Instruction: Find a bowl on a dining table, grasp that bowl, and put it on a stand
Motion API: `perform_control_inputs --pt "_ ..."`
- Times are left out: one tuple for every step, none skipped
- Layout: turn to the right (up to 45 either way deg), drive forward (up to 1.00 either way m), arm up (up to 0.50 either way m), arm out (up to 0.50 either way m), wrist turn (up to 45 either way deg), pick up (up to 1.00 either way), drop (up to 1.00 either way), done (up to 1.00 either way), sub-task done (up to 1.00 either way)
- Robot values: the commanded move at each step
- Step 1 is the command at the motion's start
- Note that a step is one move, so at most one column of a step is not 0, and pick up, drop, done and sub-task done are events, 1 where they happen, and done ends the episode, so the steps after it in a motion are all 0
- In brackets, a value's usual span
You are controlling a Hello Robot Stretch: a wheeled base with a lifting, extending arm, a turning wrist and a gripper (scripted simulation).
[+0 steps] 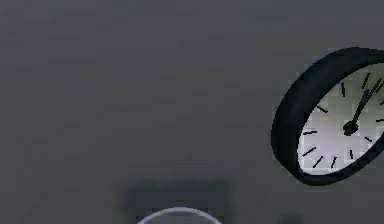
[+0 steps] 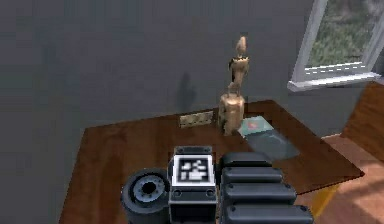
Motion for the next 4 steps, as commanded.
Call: perform_control_inputs --pt "45.0 0.00 0.00 0.00 0.0 0.00 0.00 0.00 0.00" --pt "45.0 0.00 0.00 0.00 0.0 0.00 0.00 0.00 0.00" --pt "45.0 0.00 0.00 0.00 0.0 0.00 0.00 0.00 0.00" --pt "42.0 0.00 0.00 0.00 0.0 0.00 0.00 0.00 0.00"
